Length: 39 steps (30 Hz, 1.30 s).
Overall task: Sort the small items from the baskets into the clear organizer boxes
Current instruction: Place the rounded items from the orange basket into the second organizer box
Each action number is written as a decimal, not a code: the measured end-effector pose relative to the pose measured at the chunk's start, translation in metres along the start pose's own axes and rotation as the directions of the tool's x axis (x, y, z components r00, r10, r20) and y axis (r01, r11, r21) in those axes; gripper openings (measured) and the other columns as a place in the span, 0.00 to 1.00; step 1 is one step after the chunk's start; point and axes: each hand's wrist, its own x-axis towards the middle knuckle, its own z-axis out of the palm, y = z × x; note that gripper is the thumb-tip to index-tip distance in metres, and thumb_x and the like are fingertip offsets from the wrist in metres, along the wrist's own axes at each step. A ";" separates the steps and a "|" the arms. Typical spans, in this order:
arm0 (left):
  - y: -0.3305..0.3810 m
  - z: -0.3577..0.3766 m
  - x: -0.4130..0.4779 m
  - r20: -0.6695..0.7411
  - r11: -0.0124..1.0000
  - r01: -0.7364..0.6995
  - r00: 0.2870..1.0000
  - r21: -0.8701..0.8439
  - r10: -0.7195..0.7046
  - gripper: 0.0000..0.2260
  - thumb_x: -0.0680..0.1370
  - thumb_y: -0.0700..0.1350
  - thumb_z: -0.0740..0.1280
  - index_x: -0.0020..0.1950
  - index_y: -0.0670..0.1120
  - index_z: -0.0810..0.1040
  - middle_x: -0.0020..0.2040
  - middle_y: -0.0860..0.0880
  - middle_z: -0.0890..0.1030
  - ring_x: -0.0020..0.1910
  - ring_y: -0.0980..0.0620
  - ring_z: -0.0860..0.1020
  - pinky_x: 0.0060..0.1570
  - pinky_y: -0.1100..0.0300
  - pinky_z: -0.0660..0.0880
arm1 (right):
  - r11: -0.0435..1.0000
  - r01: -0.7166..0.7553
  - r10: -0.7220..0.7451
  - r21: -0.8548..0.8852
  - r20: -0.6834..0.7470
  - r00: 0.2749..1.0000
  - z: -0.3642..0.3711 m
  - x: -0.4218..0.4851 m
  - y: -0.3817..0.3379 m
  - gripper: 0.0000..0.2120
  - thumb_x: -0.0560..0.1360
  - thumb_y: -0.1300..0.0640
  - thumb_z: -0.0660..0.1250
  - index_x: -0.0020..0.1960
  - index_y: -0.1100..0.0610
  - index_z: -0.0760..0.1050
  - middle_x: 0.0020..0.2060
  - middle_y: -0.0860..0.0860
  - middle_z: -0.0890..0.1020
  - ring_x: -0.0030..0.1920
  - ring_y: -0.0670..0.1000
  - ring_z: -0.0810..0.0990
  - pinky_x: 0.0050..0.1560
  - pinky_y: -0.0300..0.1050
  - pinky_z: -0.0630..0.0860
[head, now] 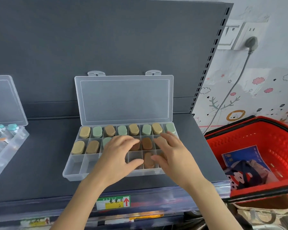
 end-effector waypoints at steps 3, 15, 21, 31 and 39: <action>-0.007 -0.006 -0.009 -0.043 0.997 0.059 0.997 0.058 -0.056 0.28 0.73 0.63 0.62 0.71 0.54 0.68 0.70 0.56 0.67 0.69 0.55 0.62 0.69 0.56 0.59 | 0.996 0.048 -0.049 -0.080 -0.016 0.999 0.014 0.010 -0.003 0.19 0.71 0.47 0.71 0.58 0.55 0.77 0.64 0.58 0.75 0.69 0.62 0.69 0.66 0.61 0.69; -0.054 -0.046 -0.093 -0.252 0.939 0.258 0.947 0.226 -0.199 0.28 0.73 0.65 0.55 0.66 0.51 0.73 0.67 0.53 0.72 0.68 0.49 0.67 0.67 0.47 0.64 | 0.957 0.285 -0.283 -0.060 0.039 0.958 0.043 0.025 -0.085 0.18 0.76 0.47 0.64 0.64 0.50 0.73 0.68 0.54 0.72 0.73 0.59 0.63 0.71 0.58 0.57; -0.094 -0.079 -0.160 -0.330 0.914 0.322 0.915 0.248 -0.233 0.28 0.74 0.64 0.56 0.66 0.49 0.74 0.65 0.51 0.74 0.67 0.49 0.68 0.64 0.48 0.67 | 0.937 0.348 -0.348 0.005 0.032 0.937 0.063 0.021 -0.161 0.19 0.76 0.47 0.64 0.65 0.51 0.73 0.68 0.54 0.73 0.71 0.58 0.66 0.68 0.54 0.62; -0.181 -0.152 -0.312 -0.435 0.838 0.463 0.843 0.288 -0.316 0.27 0.73 0.64 0.57 0.65 0.49 0.75 0.63 0.50 0.75 0.65 0.48 0.70 0.63 0.48 0.69 | 0.838 0.542 -0.546 0.065 0.062 0.836 0.129 0.001 -0.336 0.23 0.74 0.45 0.65 0.64 0.58 0.75 0.64 0.59 0.75 0.69 0.62 0.69 0.67 0.61 0.67; -0.237 -0.193 -0.429 -0.540 0.724 0.638 0.719 0.262 -0.438 0.26 0.73 0.63 0.57 0.65 0.50 0.75 0.63 0.51 0.75 0.65 0.49 0.69 0.64 0.49 0.66 | 0.691 0.703 -0.720 0.167 0.072 0.690 0.183 -0.009 -0.466 0.22 0.74 0.46 0.64 0.62 0.58 0.74 0.62 0.59 0.76 0.67 0.63 0.71 0.64 0.63 0.69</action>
